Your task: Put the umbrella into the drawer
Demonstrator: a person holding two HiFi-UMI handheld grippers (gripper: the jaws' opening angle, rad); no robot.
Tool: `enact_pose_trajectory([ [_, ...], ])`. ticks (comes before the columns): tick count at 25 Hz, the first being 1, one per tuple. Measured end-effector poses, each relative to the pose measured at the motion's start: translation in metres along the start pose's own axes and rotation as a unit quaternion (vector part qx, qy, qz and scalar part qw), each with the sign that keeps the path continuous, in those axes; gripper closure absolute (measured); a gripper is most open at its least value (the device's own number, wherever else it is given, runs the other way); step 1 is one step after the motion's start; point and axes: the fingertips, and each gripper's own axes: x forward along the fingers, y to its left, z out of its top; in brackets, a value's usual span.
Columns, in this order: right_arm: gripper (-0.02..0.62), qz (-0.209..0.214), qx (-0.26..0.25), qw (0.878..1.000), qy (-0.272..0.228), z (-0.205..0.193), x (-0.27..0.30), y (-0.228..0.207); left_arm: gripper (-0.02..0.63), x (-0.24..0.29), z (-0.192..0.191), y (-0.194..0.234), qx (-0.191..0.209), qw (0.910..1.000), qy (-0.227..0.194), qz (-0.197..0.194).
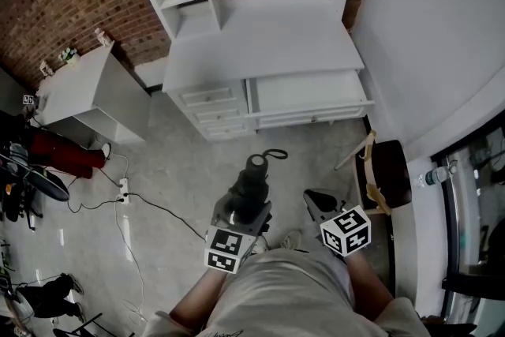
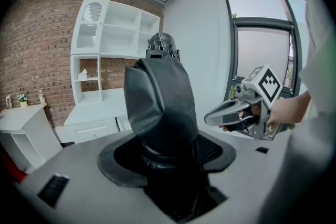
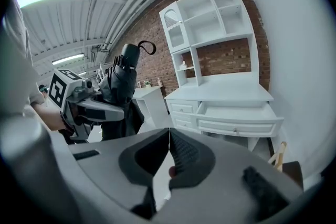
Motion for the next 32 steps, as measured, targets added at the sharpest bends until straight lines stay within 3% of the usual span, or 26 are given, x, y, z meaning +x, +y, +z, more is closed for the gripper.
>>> enact_pose_trajectory([
  [18, 0.568, 0.016, -0.011, 1.000, 0.007, -0.018, -0.028, -0.032, 0.324, 0.021, 0.005, -0.024, -0.002, 0.9997, -0.008, 0.025],
  [32, 0.568, 0.020, -0.005, 1.000, 0.004, -0.020, -0.026, -0.044, 0.324, 0.033, 0.011, -0.027, 0.005, 0.9997, -0.009, 0.022],
])
